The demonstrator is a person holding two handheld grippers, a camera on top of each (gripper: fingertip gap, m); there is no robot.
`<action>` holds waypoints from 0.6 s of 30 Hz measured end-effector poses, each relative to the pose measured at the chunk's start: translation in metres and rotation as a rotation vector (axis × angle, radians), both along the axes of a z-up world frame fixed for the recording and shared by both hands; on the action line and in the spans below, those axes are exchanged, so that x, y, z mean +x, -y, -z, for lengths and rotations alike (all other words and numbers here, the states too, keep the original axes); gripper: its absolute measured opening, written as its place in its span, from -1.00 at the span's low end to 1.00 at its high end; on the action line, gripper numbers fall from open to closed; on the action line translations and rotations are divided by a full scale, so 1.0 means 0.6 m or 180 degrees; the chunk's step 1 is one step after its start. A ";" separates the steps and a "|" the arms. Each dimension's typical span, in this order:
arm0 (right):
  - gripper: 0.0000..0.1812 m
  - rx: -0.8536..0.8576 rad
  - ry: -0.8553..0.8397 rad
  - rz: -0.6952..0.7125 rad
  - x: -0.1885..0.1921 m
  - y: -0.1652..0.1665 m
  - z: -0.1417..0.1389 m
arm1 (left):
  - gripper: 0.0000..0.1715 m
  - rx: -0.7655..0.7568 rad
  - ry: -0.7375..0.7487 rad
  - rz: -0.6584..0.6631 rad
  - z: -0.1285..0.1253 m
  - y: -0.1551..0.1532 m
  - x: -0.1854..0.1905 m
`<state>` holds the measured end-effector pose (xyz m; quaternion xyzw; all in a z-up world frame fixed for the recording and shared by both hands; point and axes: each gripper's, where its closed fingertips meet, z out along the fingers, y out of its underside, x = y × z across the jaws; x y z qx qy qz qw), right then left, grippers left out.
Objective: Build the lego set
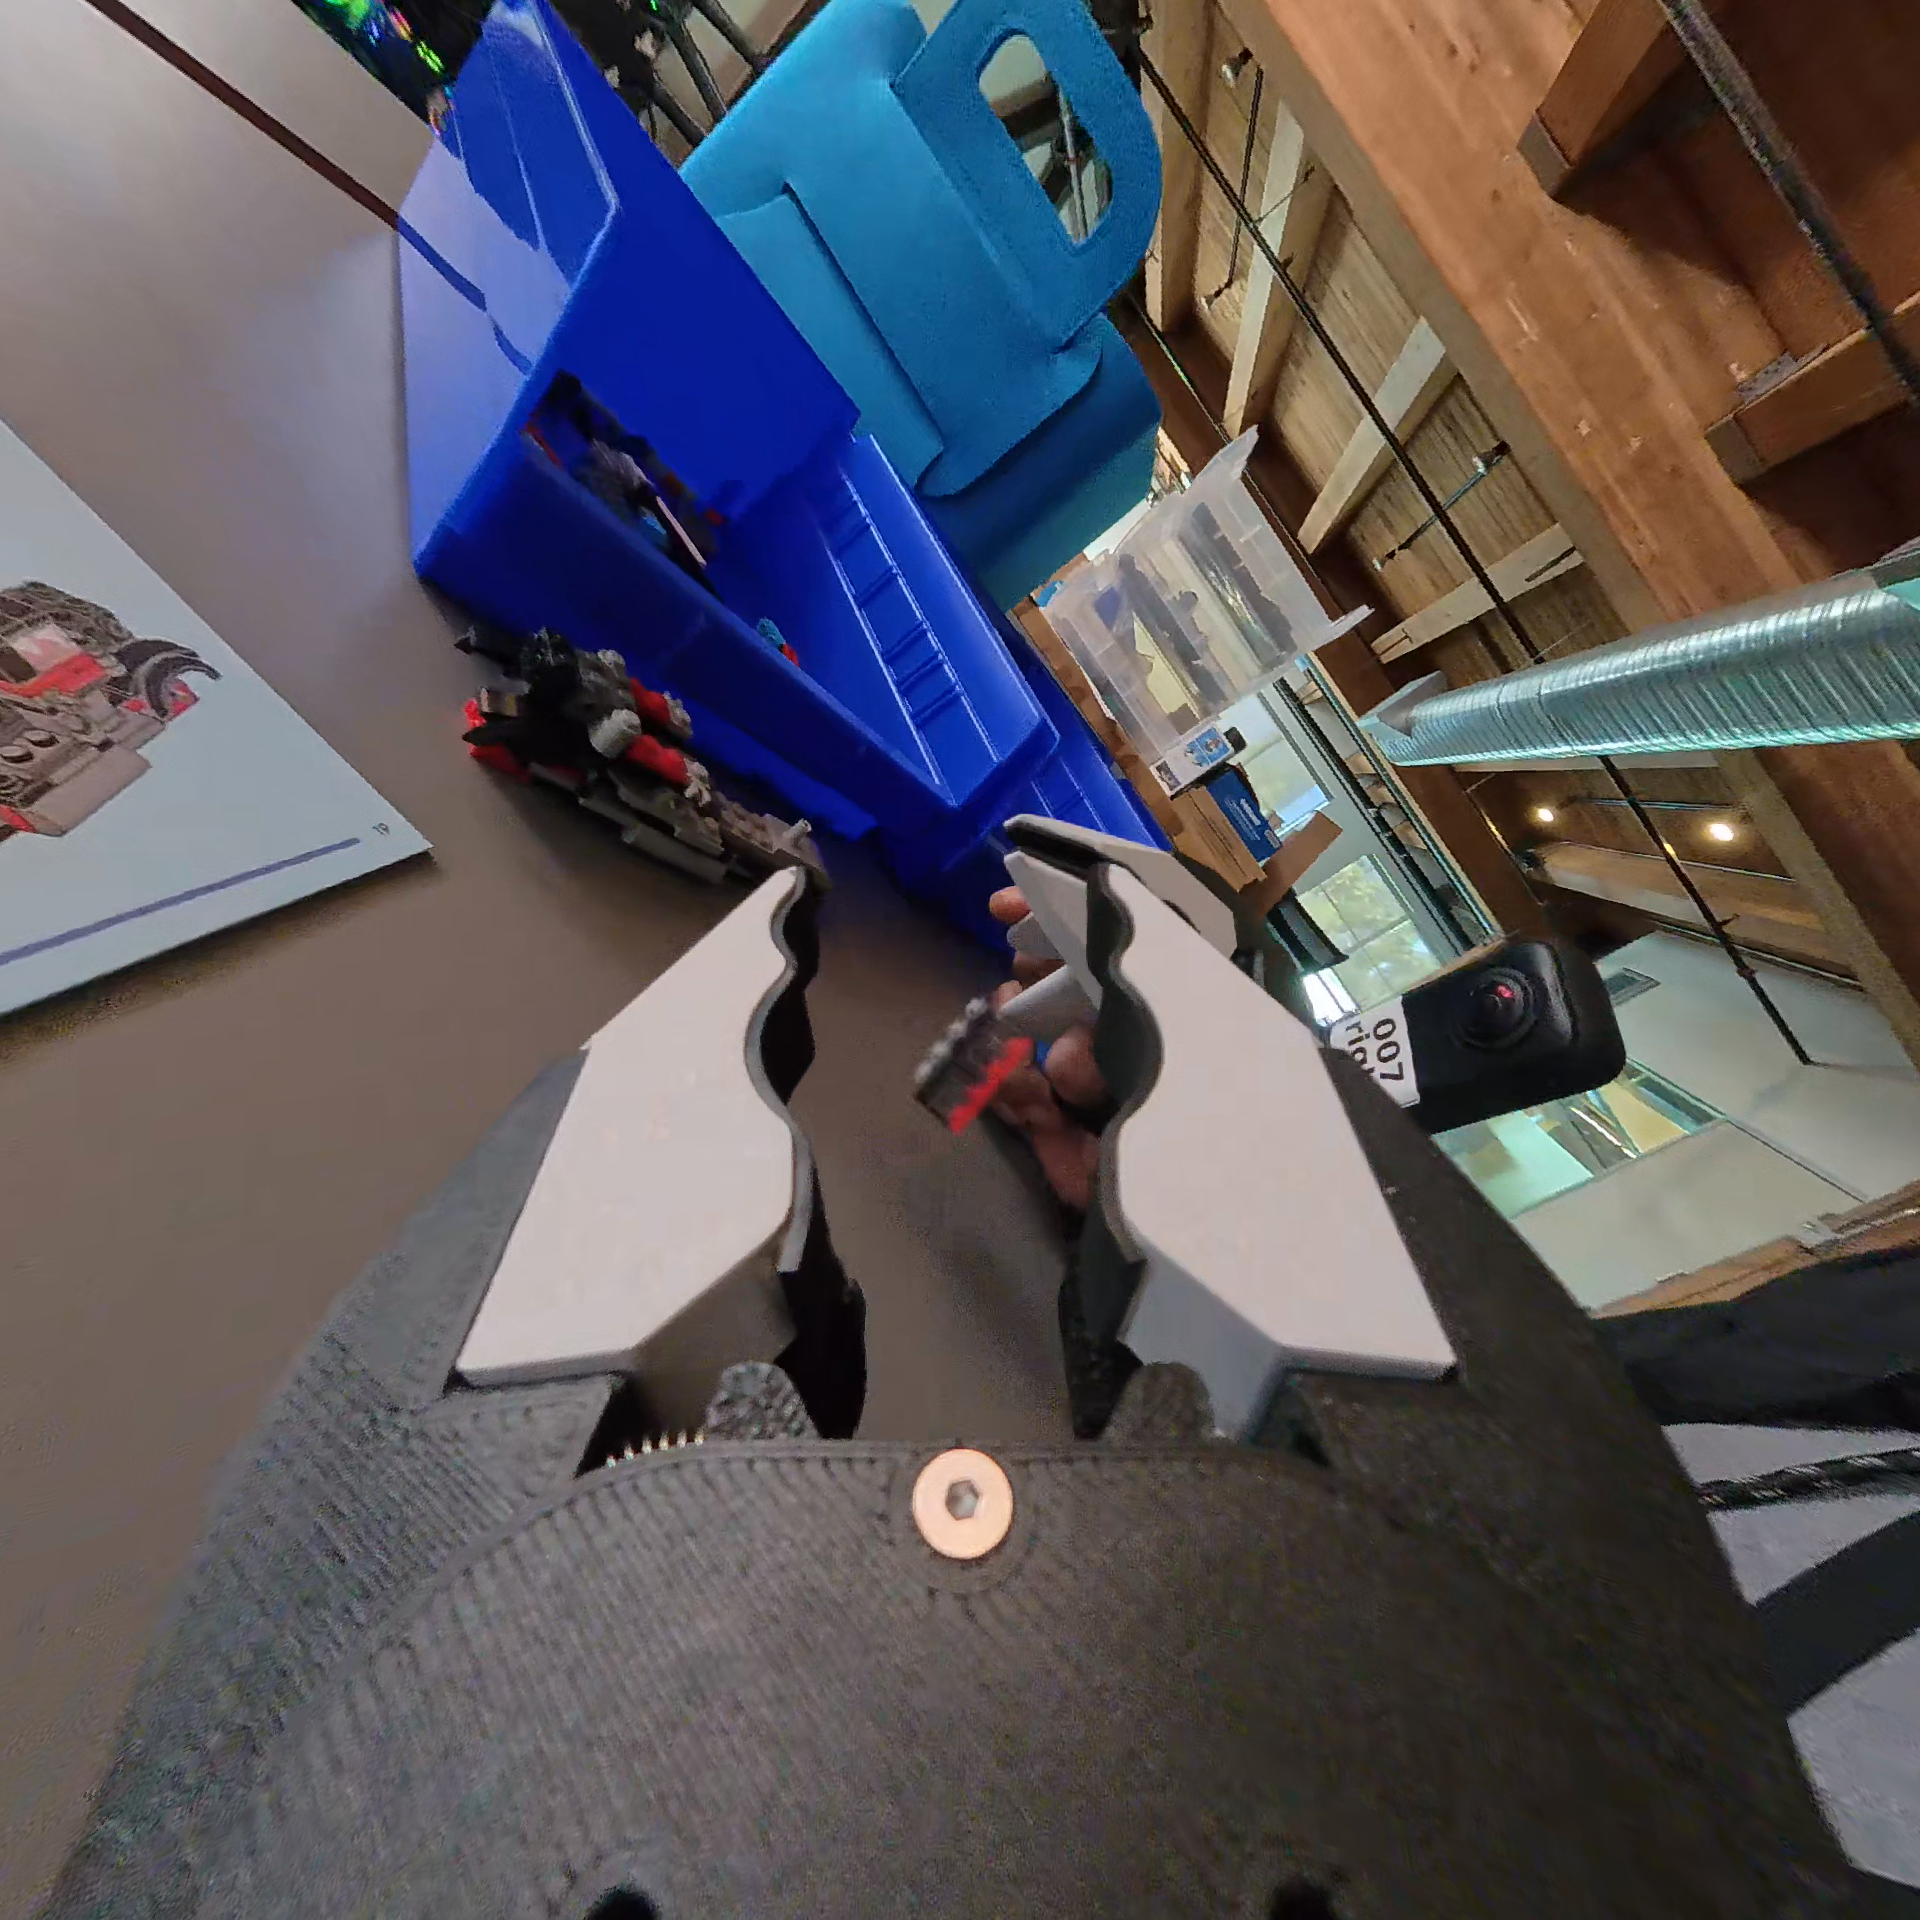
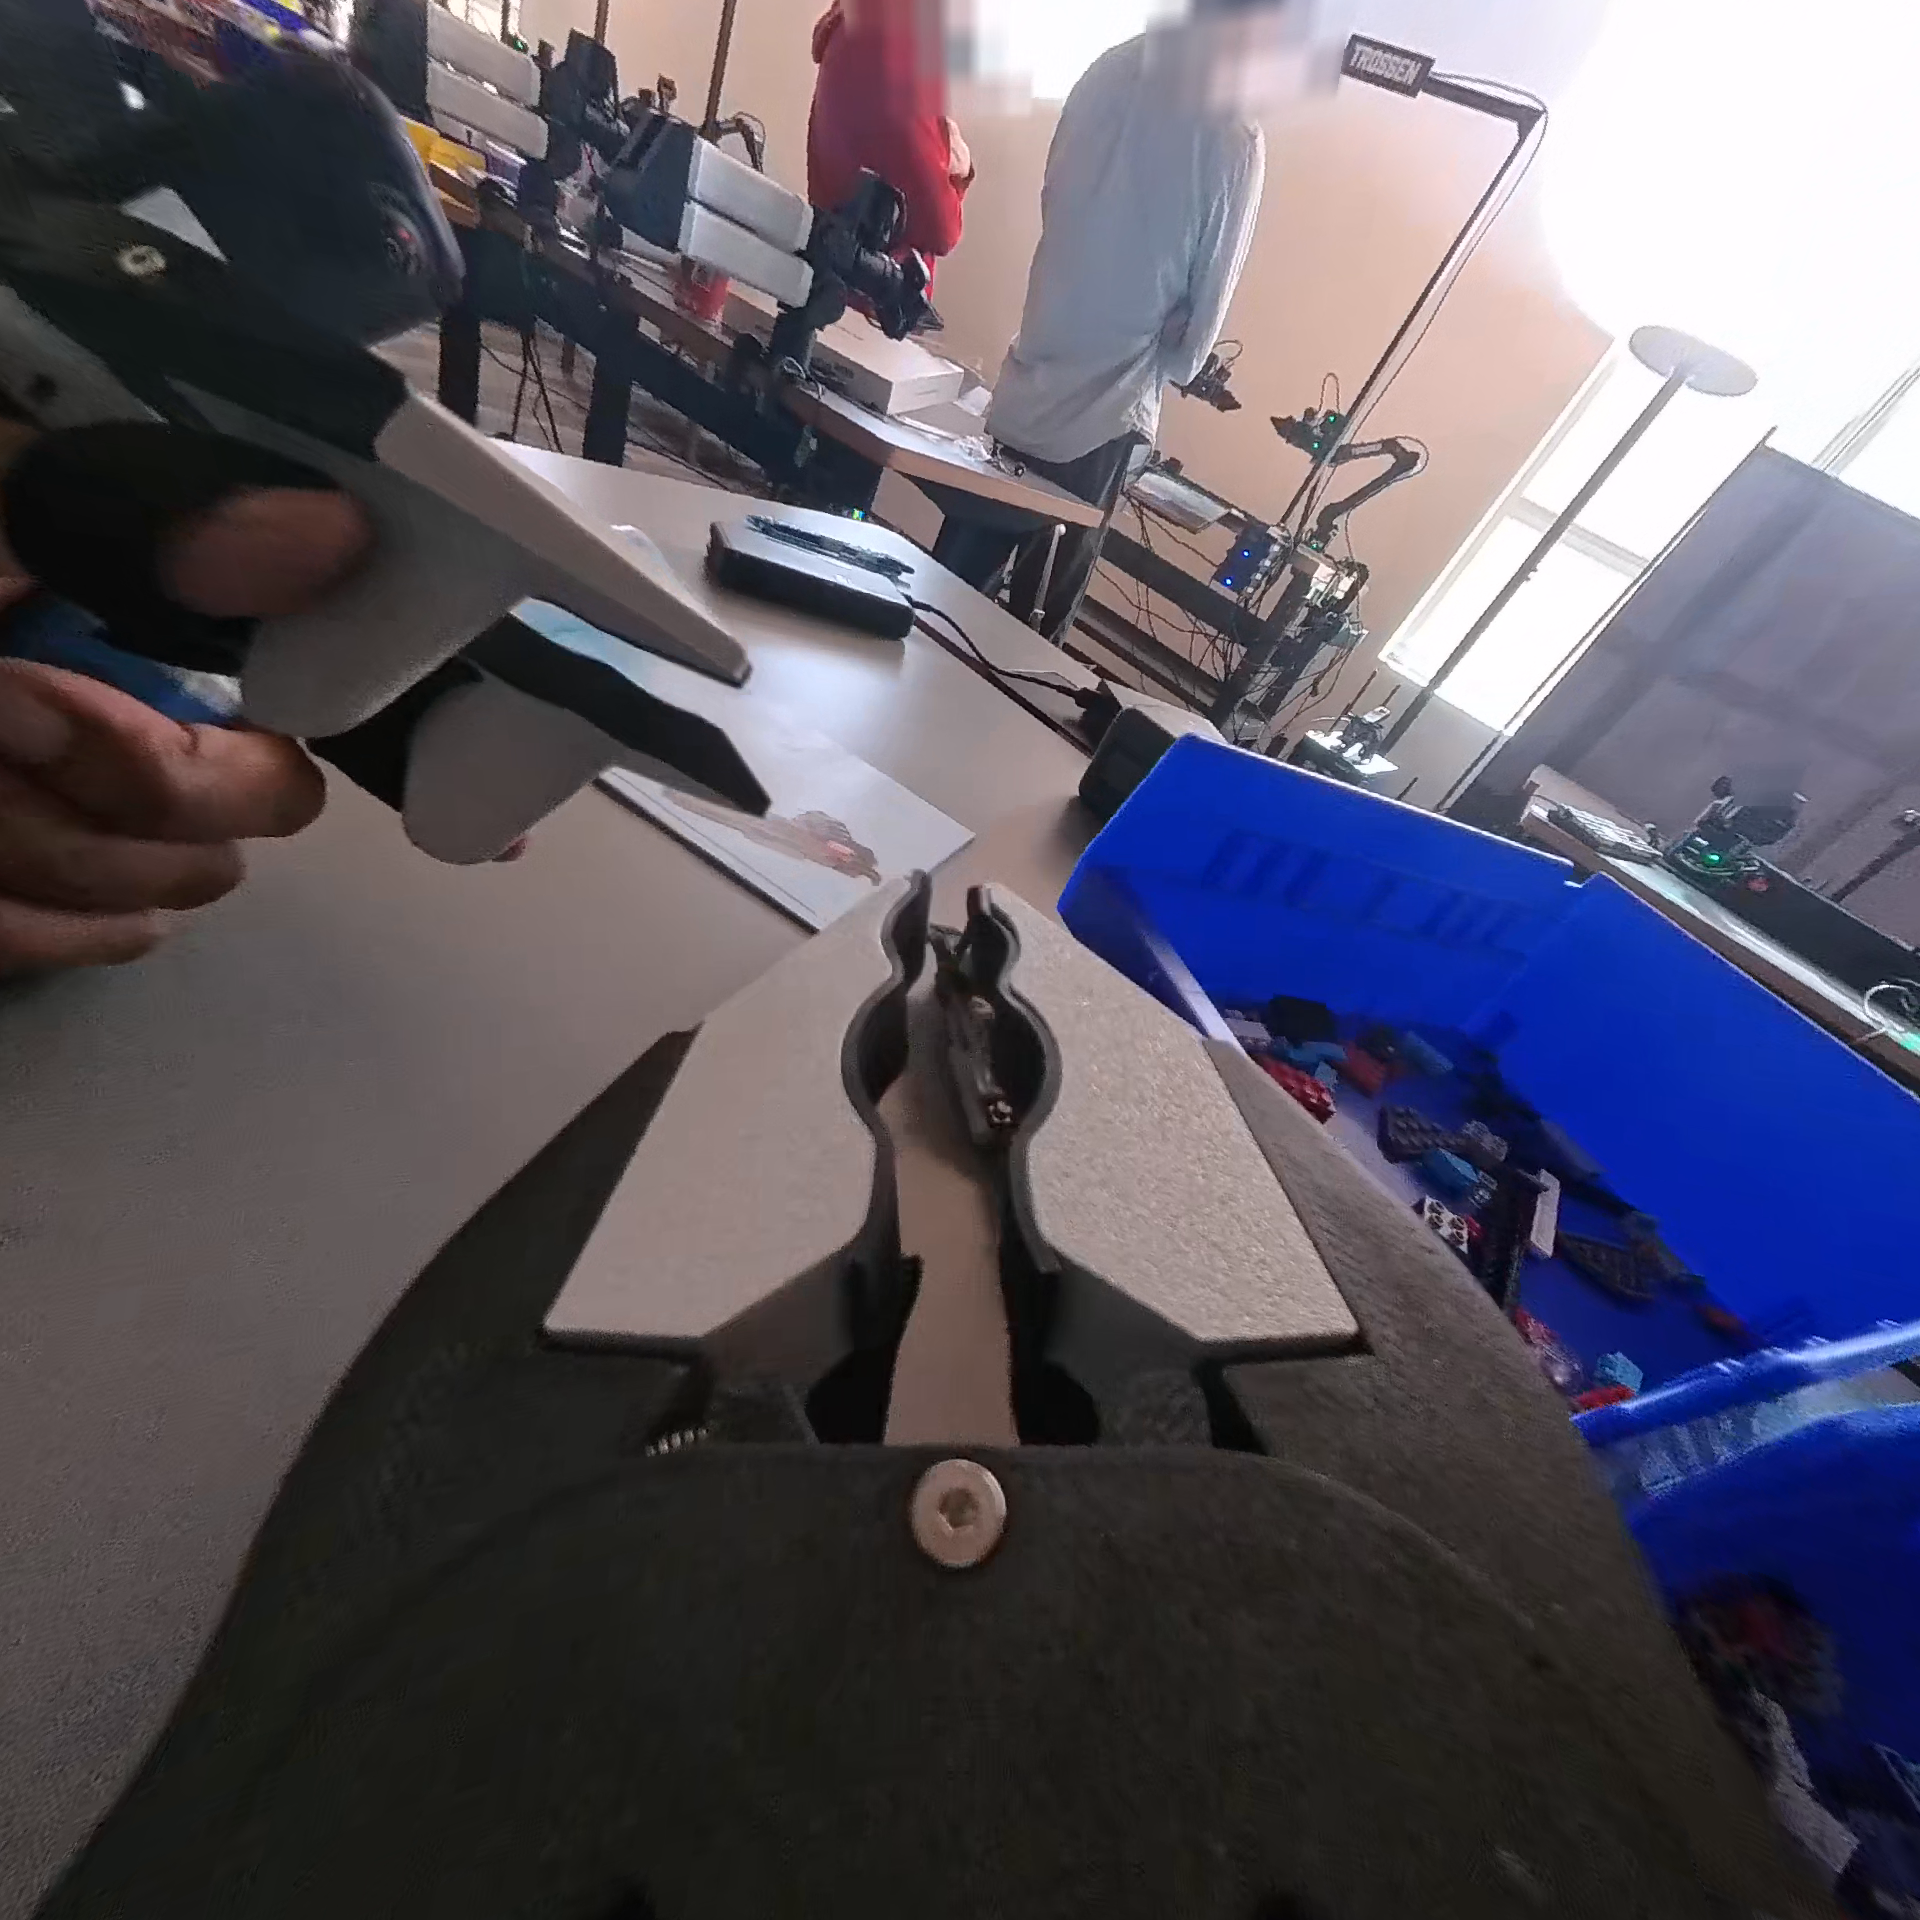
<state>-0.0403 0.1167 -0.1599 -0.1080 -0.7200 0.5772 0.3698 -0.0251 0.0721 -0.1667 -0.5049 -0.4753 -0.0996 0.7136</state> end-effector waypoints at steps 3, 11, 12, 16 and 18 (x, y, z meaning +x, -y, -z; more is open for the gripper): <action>-0.92 0.0091 -0.0013 0.0080 -0.007 0.001 0.006 | -0.40 -0.0026 0.0168 0.0017 0.012 -0.002 -0.009; -0.91 0.0306 -0.0020 0.0509 -0.038 -0.016 0.020 | -0.40 -0.0077 -0.0044 -0.0046 0.001 0.001 -0.001; -0.91 0.0265 0.0034 0.0483 -0.038 -0.018 0.019 | -0.40 -0.0059 0.0012 0.0000 0.004 -0.001 -0.002; -0.84 0.0246 0.0358 0.0215 -0.036 -0.019 0.029 | -0.40 0.0038 0.0119 0.0065 0.006 0.000 -0.004; -0.76 0.0390 0.0623 -0.0012 -0.027 -0.021 0.048 | -0.39 0.0041 0.0138 0.0103 0.007 -0.001 -0.002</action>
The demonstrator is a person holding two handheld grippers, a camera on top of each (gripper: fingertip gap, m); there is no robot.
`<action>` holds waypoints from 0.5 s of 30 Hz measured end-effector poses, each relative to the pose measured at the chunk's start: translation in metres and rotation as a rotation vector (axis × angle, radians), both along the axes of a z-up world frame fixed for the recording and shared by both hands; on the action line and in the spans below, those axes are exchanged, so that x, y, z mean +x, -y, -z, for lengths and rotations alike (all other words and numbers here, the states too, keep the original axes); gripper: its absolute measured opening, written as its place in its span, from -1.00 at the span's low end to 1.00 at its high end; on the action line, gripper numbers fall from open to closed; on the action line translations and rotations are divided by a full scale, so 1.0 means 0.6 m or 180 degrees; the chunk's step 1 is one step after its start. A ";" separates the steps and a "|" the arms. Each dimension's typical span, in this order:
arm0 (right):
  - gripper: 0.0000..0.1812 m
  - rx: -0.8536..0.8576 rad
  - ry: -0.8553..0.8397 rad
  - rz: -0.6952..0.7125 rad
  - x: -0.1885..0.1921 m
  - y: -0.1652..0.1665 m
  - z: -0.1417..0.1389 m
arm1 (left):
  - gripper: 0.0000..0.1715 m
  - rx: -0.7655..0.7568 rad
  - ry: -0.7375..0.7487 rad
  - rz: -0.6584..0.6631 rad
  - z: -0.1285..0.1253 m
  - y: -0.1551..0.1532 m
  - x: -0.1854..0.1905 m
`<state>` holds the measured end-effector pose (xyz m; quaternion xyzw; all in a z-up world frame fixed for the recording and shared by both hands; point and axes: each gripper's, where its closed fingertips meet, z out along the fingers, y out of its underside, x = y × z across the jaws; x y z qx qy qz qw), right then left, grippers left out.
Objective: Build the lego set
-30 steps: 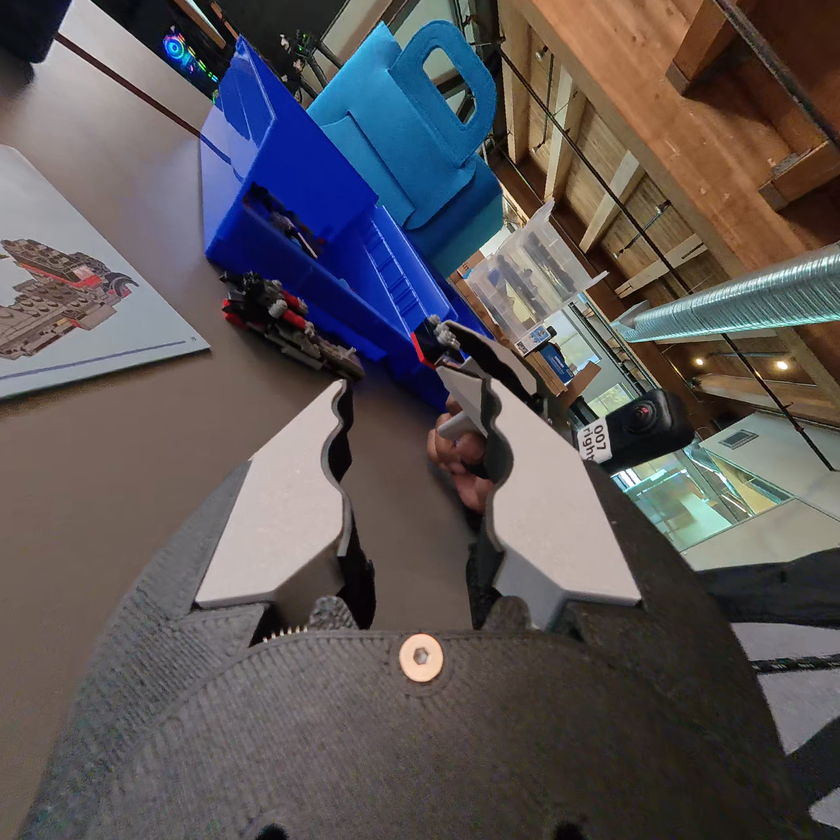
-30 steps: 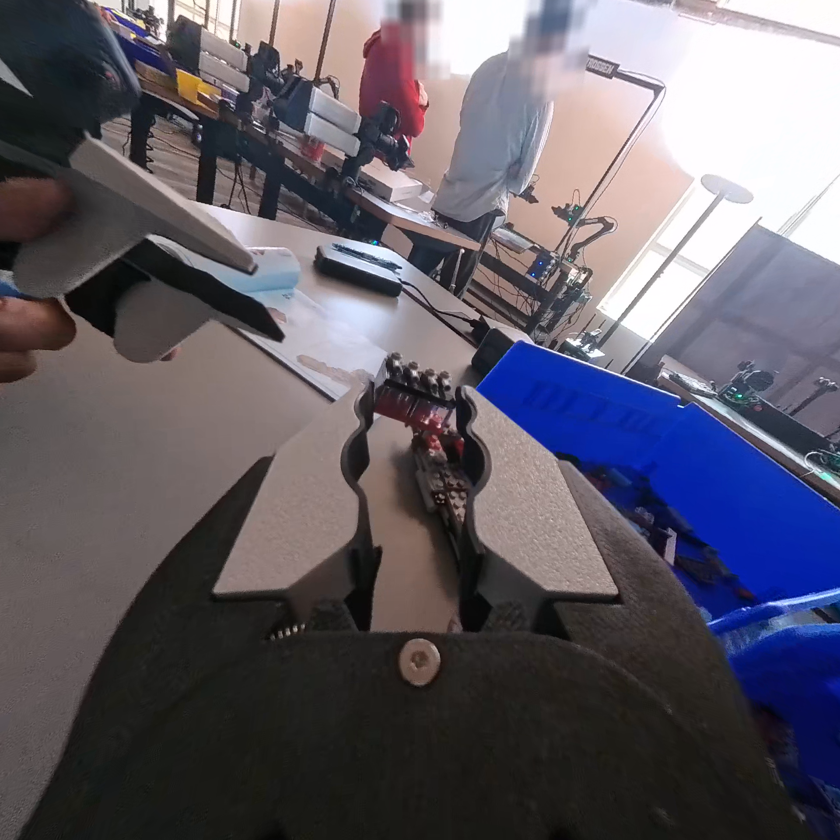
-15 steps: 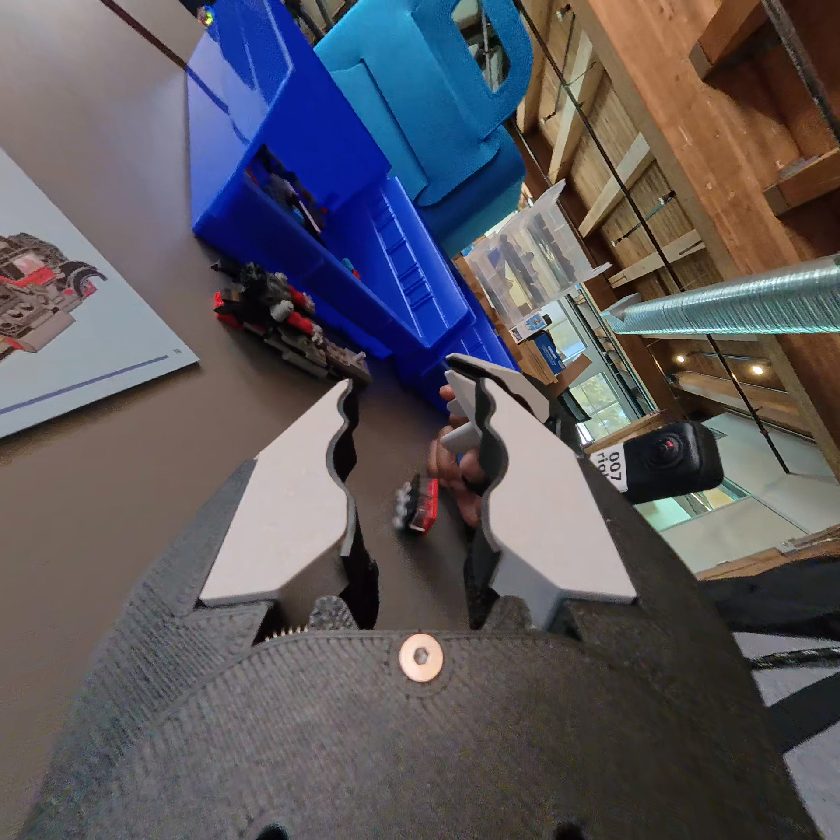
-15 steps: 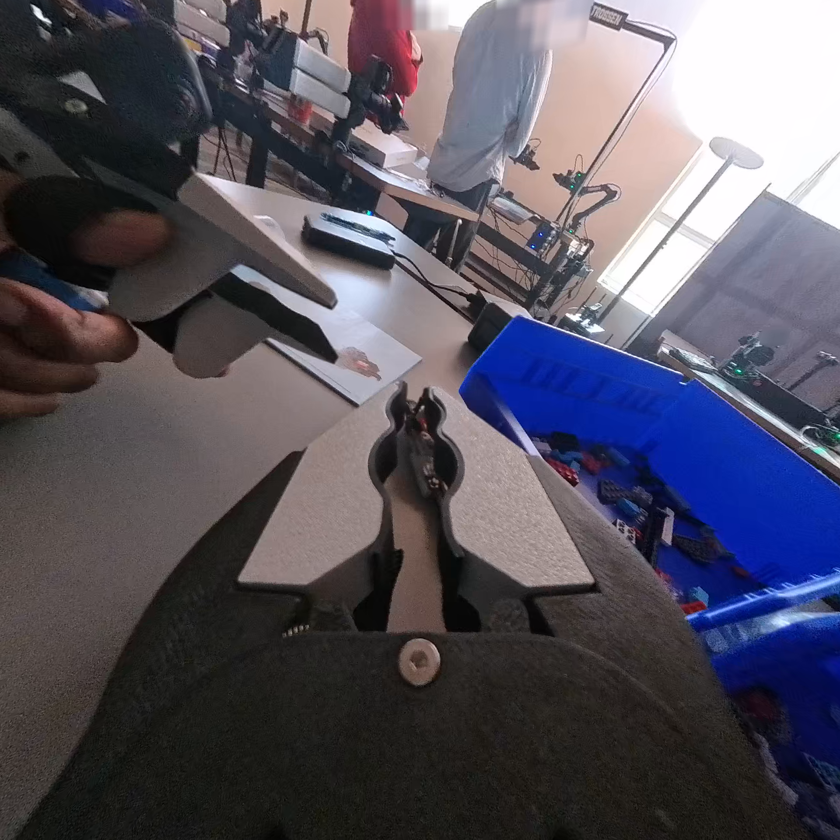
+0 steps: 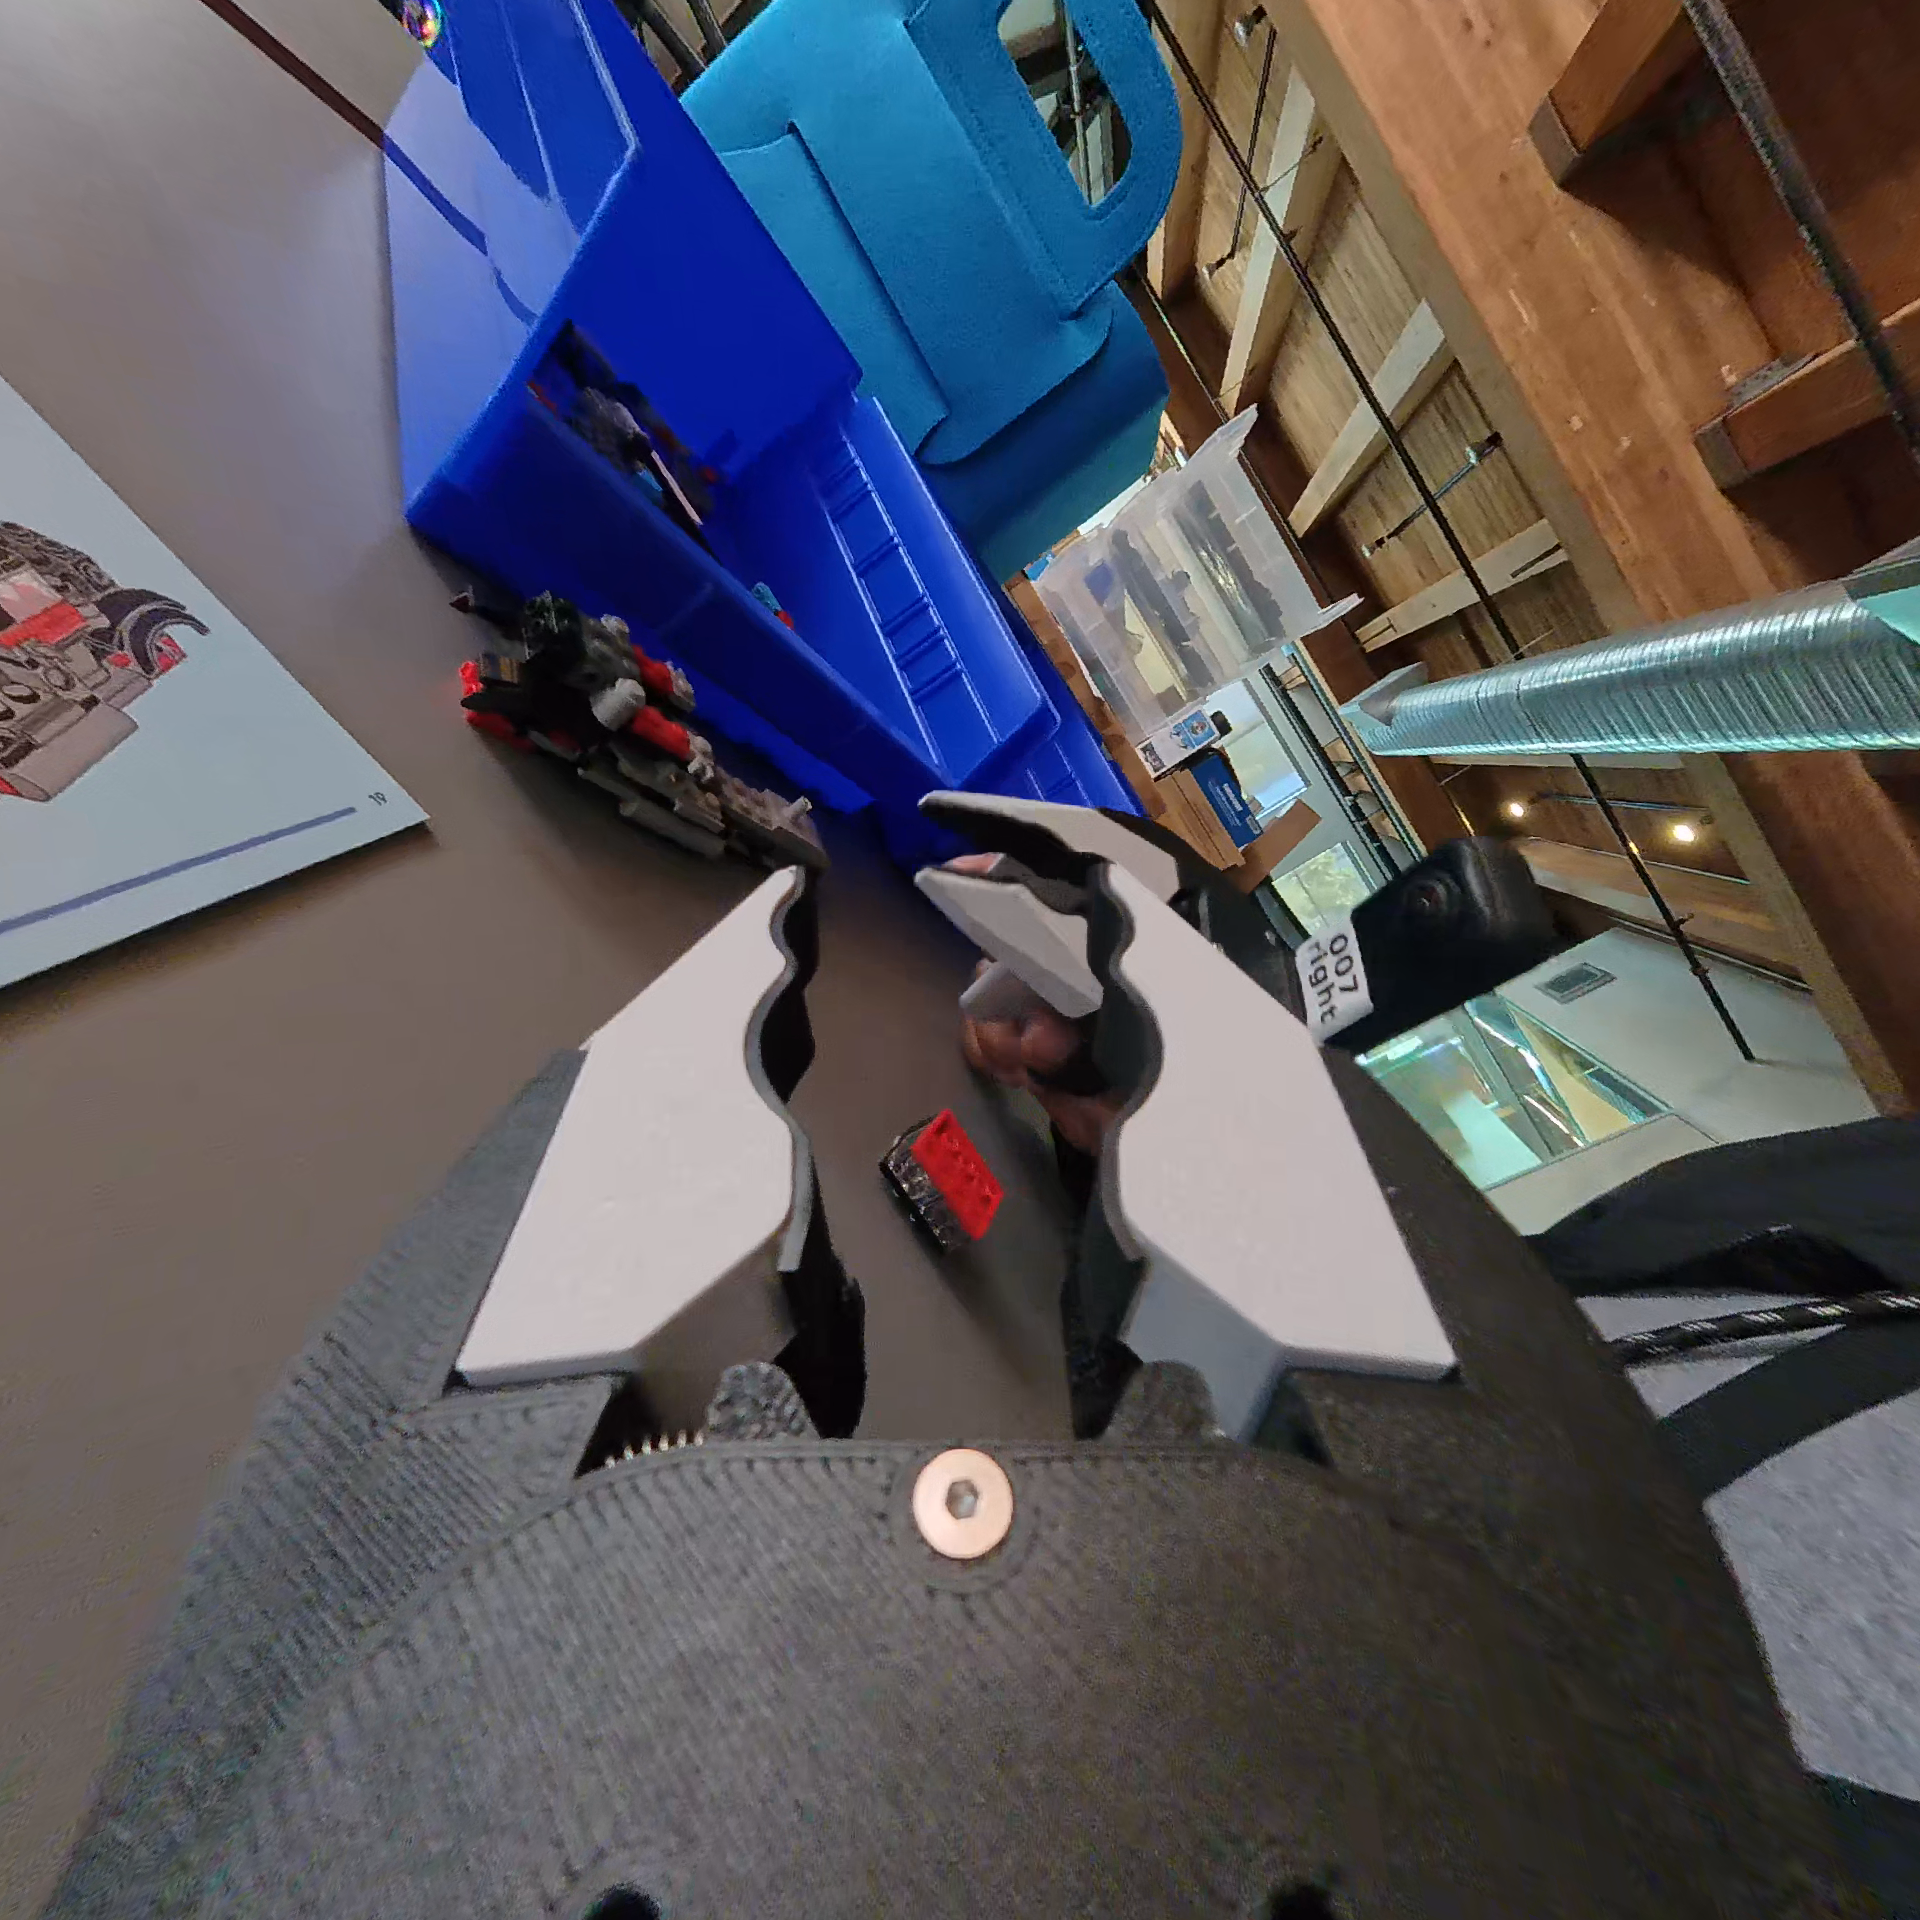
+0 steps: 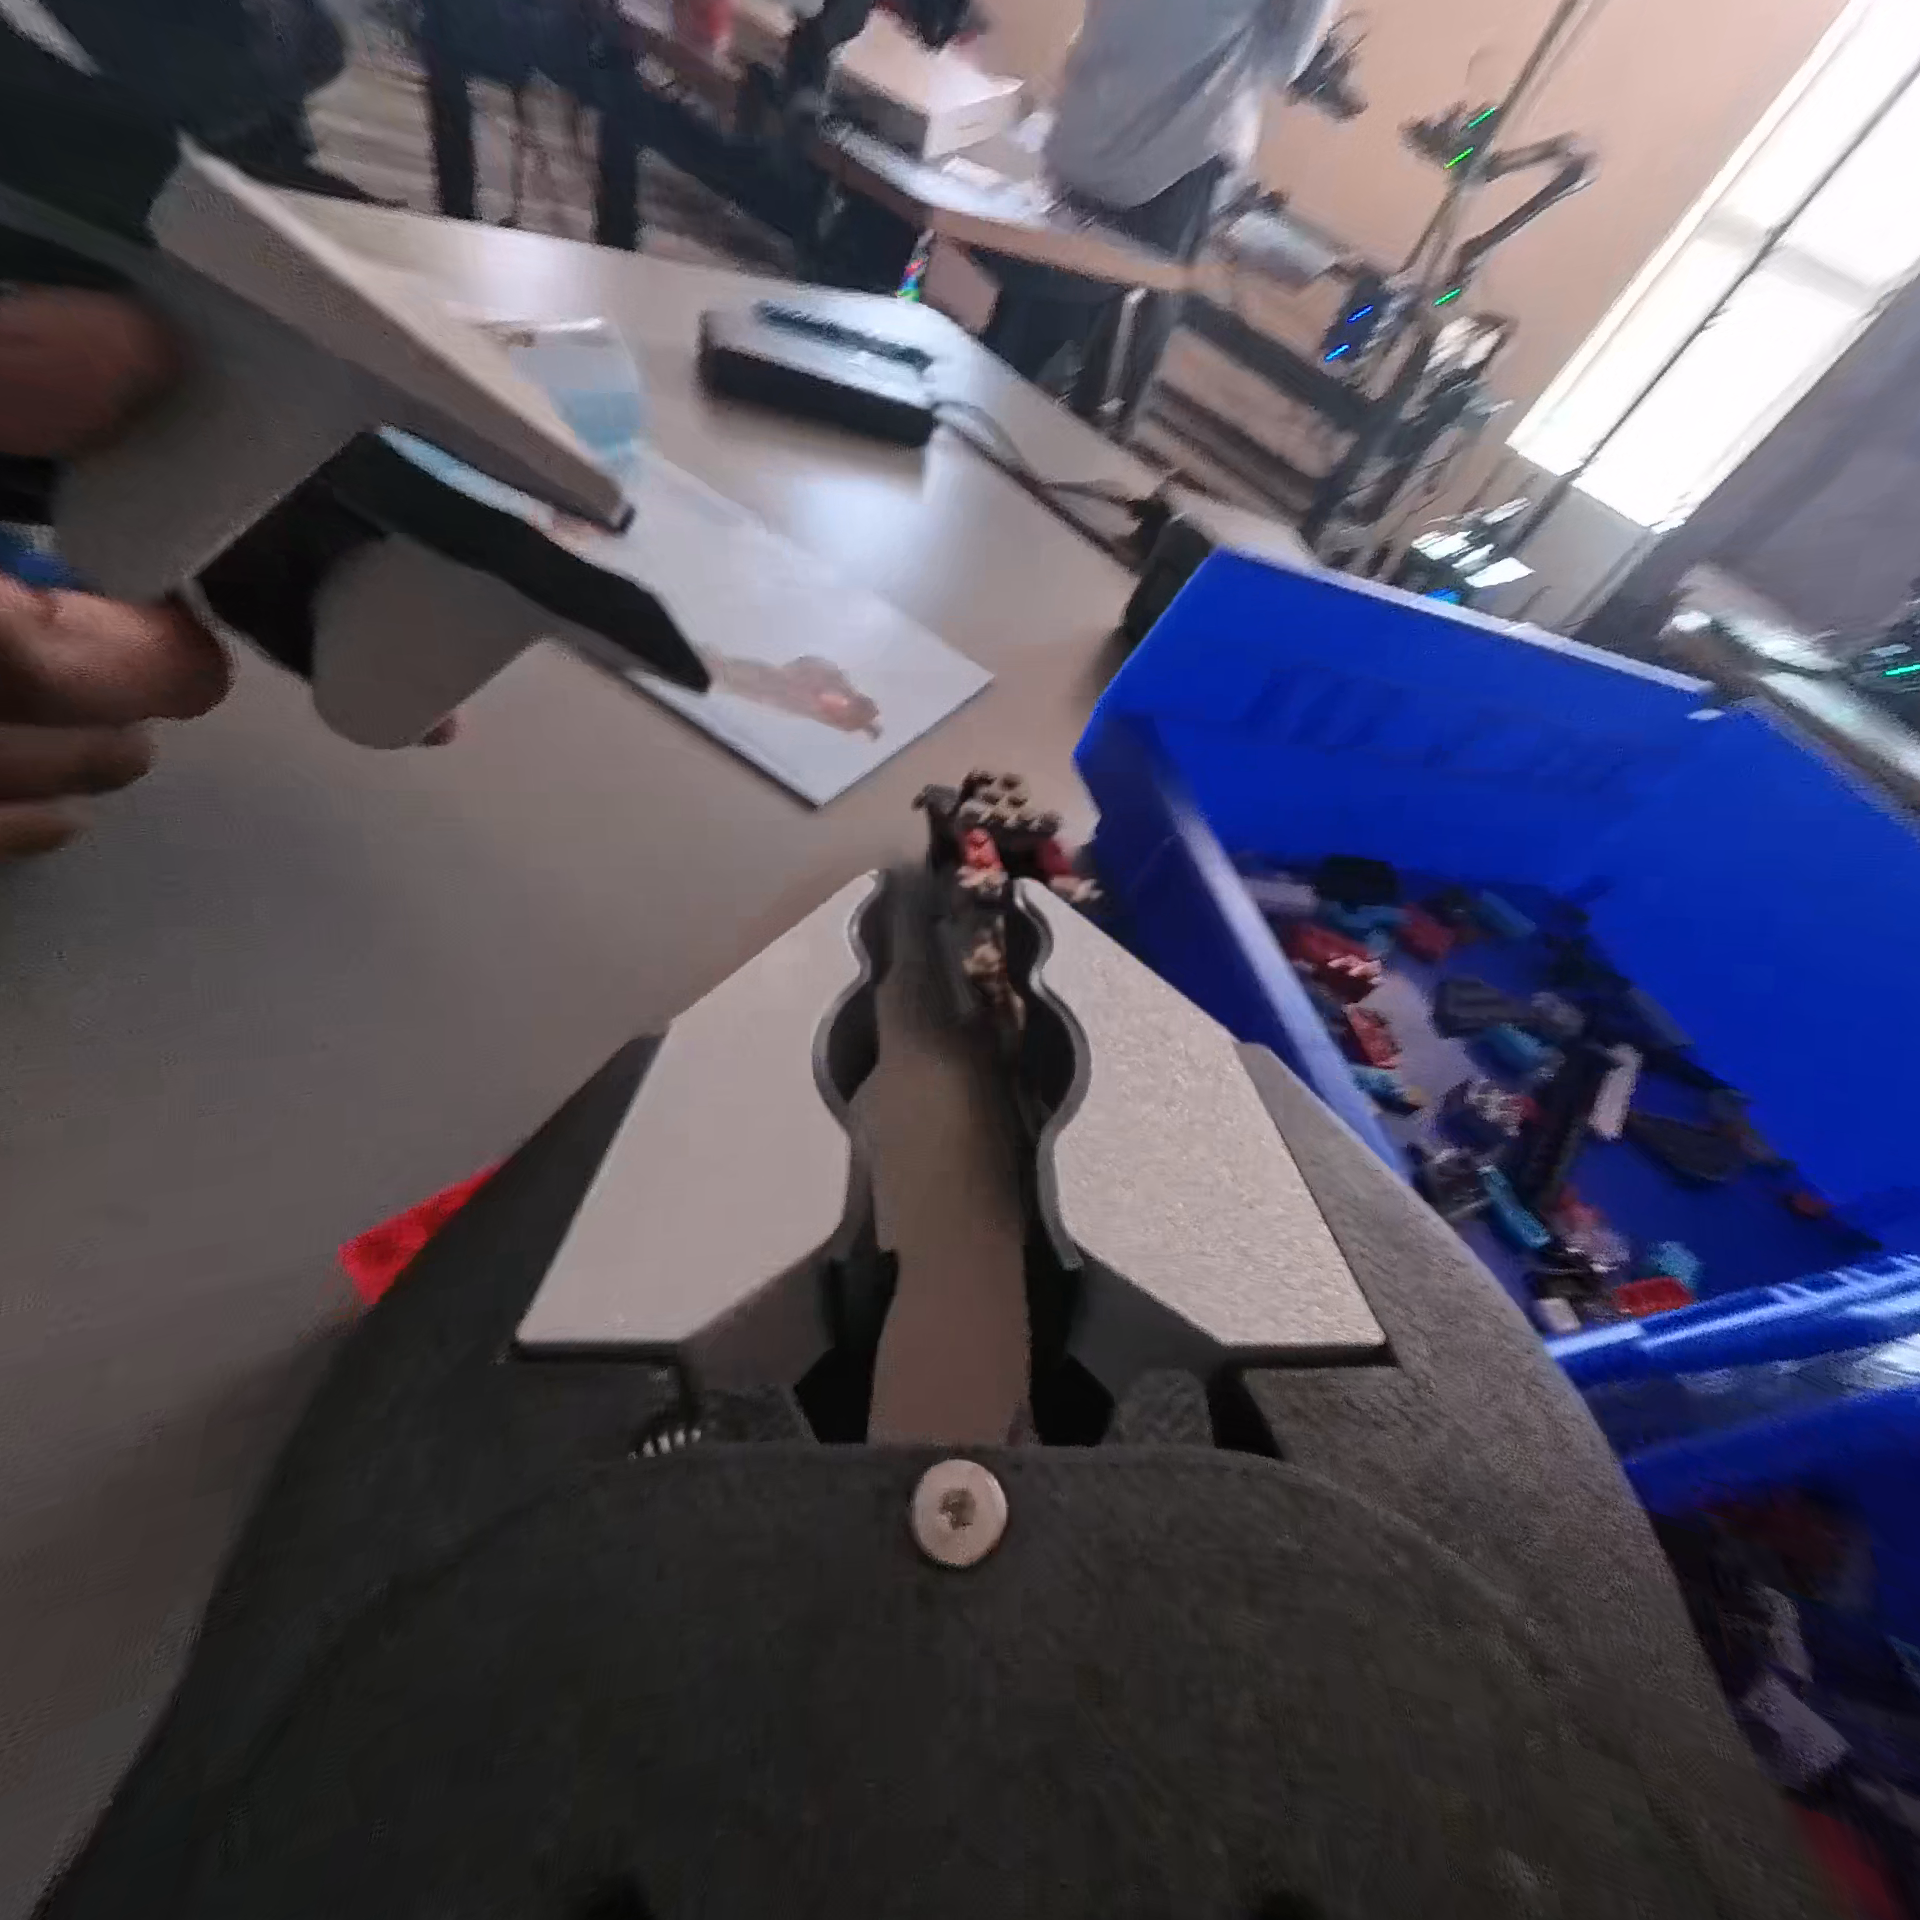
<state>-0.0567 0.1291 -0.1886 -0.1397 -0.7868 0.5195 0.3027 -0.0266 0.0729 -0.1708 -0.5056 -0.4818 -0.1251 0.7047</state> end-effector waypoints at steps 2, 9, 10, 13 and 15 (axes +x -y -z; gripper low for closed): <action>-0.73 0.0150 0.0243 -0.0225 0.014 -0.008 0.018 | -0.39 -0.0064 0.0022 0.0060 0.004 -0.003 0.003; -0.65 0.0827 0.0656 -0.0887 0.080 -0.051 0.076 | -0.39 -0.0179 0.0054 0.0220 0.012 -0.005 0.022; -0.65 0.0824 0.0703 -0.1002 0.093 -0.051 0.077 | -0.39 -0.0186 0.0056 0.0226 0.013 -0.005 0.024; -0.61 0.0614 0.0784 -0.1274 0.122 -0.041 0.063 | -0.39 -0.0222 0.0058 0.0262 0.014 -0.007 0.030; -0.56 0.0511 0.0868 -0.1399 0.135 -0.035 0.056 | -0.39 -0.0250 0.0065 0.0293 0.016 -0.010 0.035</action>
